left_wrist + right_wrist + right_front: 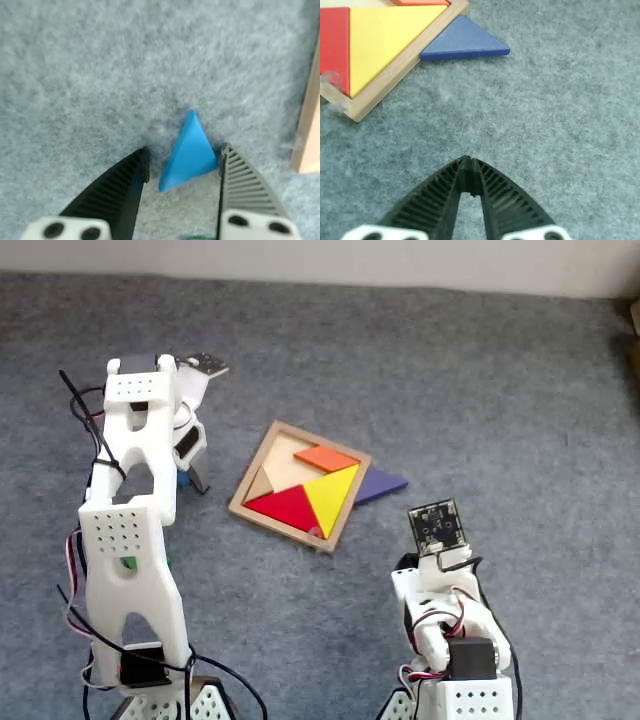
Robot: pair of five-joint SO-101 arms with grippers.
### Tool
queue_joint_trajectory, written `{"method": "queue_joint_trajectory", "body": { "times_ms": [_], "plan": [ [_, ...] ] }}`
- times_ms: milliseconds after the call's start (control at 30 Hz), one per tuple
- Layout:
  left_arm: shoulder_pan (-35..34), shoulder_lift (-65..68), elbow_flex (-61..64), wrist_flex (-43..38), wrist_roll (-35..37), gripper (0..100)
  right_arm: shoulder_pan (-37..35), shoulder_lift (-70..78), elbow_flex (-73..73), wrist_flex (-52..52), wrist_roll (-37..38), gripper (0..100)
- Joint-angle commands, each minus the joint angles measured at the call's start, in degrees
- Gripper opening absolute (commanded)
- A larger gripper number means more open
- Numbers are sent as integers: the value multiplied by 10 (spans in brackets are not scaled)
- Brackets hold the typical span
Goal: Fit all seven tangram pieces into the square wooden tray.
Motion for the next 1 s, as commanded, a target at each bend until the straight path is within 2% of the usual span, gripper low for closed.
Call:
{"method": "queue_joint_trajectory", "body": {
  "times_ms": [0, 200, 367, 700, 967],
  "plan": [
    [28, -3, -15, -12, 6, 224, 7, -7, 63, 2, -4, 6],
    [34, -1, -15, -13, 5, 216, 7, -7, 63, 2, -4, 6],
    [38, 0, -15, -13, 5, 120, 7, -7, 63, 2, -4, 6],
    [38, -15, -15, -6, 5, 49, 7, -7, 63, 2, -4, 6],
    [70, -93, -11, 56, 8, 46, 7, -7, 63, 2, -4, 6]
  ]
}}
